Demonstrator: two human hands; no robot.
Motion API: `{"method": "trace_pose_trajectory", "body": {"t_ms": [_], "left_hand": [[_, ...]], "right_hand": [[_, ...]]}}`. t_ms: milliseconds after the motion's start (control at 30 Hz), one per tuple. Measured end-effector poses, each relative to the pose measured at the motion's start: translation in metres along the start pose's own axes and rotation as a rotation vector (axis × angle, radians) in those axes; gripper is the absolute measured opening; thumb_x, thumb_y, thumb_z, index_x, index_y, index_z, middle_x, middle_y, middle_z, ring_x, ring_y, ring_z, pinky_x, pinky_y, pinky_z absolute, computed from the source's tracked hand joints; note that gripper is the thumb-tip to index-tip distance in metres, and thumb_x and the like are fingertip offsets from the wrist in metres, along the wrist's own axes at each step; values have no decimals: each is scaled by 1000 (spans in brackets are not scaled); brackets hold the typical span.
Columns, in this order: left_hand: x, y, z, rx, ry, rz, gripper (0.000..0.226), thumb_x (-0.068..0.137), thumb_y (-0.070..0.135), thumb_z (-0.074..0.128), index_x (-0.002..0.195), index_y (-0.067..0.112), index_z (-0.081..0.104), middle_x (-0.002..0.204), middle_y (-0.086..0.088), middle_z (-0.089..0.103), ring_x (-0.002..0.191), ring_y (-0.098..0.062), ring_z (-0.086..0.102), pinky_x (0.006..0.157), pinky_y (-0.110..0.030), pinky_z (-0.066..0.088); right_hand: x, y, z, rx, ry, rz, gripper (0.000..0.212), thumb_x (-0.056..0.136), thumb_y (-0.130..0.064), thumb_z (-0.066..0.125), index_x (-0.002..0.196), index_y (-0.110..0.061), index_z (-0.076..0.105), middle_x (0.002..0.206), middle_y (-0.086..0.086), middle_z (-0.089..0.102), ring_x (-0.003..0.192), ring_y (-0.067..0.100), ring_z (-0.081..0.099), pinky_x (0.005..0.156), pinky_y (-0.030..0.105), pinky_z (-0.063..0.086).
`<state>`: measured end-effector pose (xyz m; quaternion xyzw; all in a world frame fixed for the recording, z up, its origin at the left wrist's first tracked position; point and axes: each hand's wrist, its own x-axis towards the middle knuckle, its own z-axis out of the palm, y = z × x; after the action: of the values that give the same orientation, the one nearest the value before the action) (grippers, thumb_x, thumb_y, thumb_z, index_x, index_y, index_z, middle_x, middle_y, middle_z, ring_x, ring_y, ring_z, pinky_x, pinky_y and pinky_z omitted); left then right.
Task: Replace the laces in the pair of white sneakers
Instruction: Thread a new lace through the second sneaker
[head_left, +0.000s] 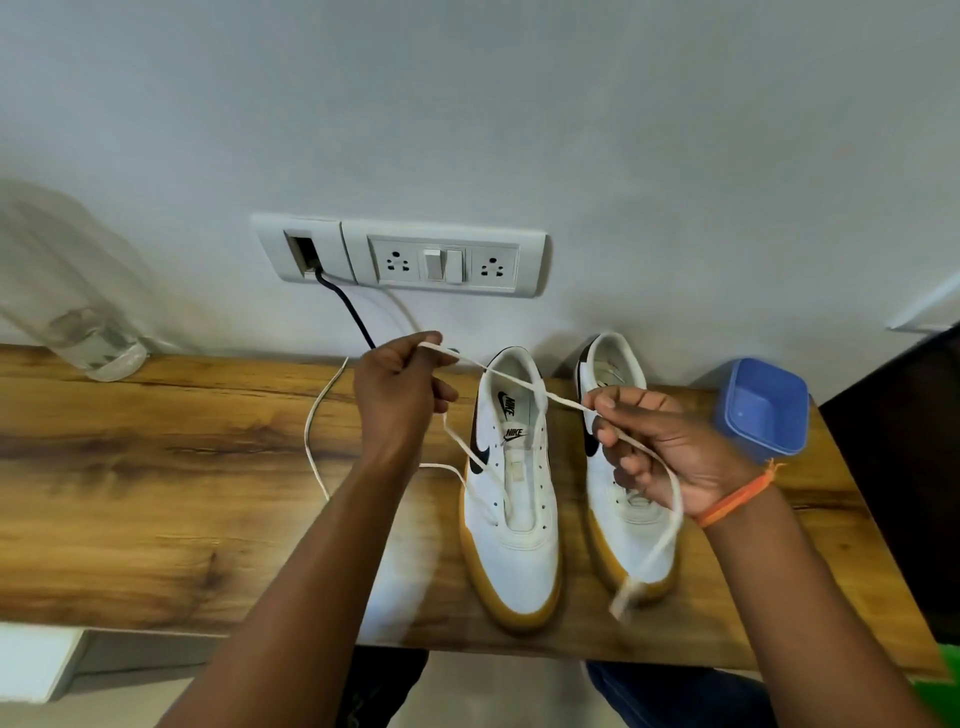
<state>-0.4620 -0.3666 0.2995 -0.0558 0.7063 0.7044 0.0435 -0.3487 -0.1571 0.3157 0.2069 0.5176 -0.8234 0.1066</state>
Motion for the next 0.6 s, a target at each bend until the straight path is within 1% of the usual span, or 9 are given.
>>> {"method": "trace_pose_trajectory", "body": {"t_ms": [67,200,267,333,400,467,533,567,600], "left_hand": [[5,-3,-8,141,-24,-39,20,92,3,54,100,8,72,82,-10,74,44,-12,58,41,-21,42],[14,-25,-23,855,-188,-15,14,91,8,58,84,2,70,74,-15,69,61,-26,67,57,-30,51],[17,-34,-31,1095,-164,4,10,91,11,59,88,5,66,80,-10,67,75,-28,65,61,-33,46],[19,-35,-38,1202,-100,40,8,90,10,57,91,6,63,90,-12,67,87,-33,66,64,-33,41],[18,-31,-41,1260,-53,53,8,89,6,55,95,5,61,97,-16,66,94,-37,65,66,-34,41],[12,-25,-35,1227,-106,79,15,87,6,60,102,5,60,109,-18,64,104,-37,62,71,-35,43],[3,-17,-18,1083,-306,168,49,82,12,74,127,9,56,131,-14,57,119,-30,55,86,-32,42],[-3,-14,-8,948,-423,204,65,78,13,79,137,13,52,137,-9,55,119,-24,56,89,-28,43],[-11,-8,3,786,-536,209,71,76,13,83,139,18,51,135,-5,56,106,-17,64,80,-23,47]], "right_hand": [[0,0,0,-21,0,1,13,79,-16,63,89,-9,67,57,6,56,32,9,44,31,13,31],[3,-1,-7,13,-37,-30,28,64,-28,83,86,-14,73,58,3,56,39,10,48,34,17,36],[3,-2,-13,43,-45,-54,43,49,-33,94,84,-16,74,59,1,56,43,10,49,37,17,36],[1,-5,-17,92,-30,-70,47,45,-33,96,84,-15,75,60,0,56,43,9,48,36,17,35],[2,-7,-20,105,12,-74,32,57,-29,90,82,-15,75,61,0,57,43,8,47,36,17,34],[3,-5,-18,64,64,-57,14,73,-23,73,82,-12,75,62,2,57,42,7,44,35,16,32],[6,0,-14,23,88,-18,14,79,-17,63,88,-8,71,64,3,57,41,7,40,35,14,29],[7,2,-11,13,86,3,15,80,-16,63,90,-7,69,65,4,58,41,7,40,35,13,28],[8,4,-9,10,79,19,16,80,-16,63,92,-7,68,65,4,58,41,7,39,34,13,27]]}}
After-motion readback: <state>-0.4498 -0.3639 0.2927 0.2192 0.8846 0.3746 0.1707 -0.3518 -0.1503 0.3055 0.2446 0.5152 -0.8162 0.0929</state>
